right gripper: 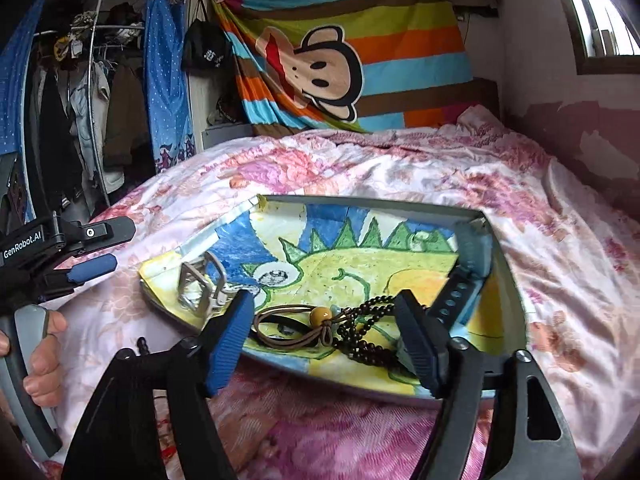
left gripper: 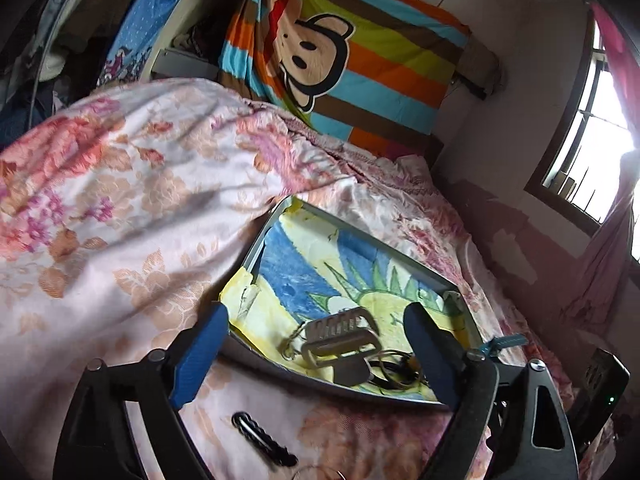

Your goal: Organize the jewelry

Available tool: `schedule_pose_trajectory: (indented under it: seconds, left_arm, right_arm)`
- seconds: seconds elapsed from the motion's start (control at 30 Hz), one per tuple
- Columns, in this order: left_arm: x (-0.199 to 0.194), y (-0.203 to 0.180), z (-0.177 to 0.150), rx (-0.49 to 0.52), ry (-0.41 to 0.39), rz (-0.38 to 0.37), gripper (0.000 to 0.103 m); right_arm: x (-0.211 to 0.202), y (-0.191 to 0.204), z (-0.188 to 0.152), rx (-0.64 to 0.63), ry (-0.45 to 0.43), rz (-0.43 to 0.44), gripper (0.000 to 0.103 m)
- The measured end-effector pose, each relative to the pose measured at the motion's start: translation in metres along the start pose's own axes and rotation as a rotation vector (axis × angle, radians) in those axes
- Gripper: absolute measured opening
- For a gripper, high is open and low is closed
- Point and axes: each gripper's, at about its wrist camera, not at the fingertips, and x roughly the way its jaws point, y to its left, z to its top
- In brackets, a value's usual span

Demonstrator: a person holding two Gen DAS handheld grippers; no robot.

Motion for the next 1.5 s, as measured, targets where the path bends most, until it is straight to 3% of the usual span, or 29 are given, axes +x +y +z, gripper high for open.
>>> schedule_pose_trajectory:
  seconds: [0.13, 0.37, 0.53, 0.7, 0.93, 1.5]
  left_arm:
    - [-0.044, -0.019, -0.006, 0.044, -0.068, 0.025, 0.103]
    - [-0.108, -0.04, -0.03, 0.165, -0.092, 0.087, 0.103]
    - [-0.151, -0.037, -0.05, 0.217, -0.102, 0.092, 0.103]
    - [-0.184, -0.026, -0.075, 0.258, -0.114, 0.129, 0.103]
    - [-0.196, -0.016, -0.09, 0.276, -0.087, 0.166, 0.103]
    - [-0.166, -0.009, -0.1, 0.28, 0.034, 0.219, 0.103]
  right_arm:
    - [-0.038, -0.001, 0.008, 0.009, -0.04, -0.003, 0.089]
    - [-0.111, 0.0, 0.012, 0.032, -0.098, 0.004, 0.102]
    - [-0.151, 0.008, -0.003, -0.005, -0.098, 0.021, 0.102]
    - [-0.174, 0.016, -0.031, -0.062, -0.038, 0.037, 0.102]
    - [-0.186, 0.011, -0.061, -0.077, 0.004, 0.035, 0.102]
    - [-0.163, 0.016, -0.072, -0.09, 0.07, 0.02, 0.102]
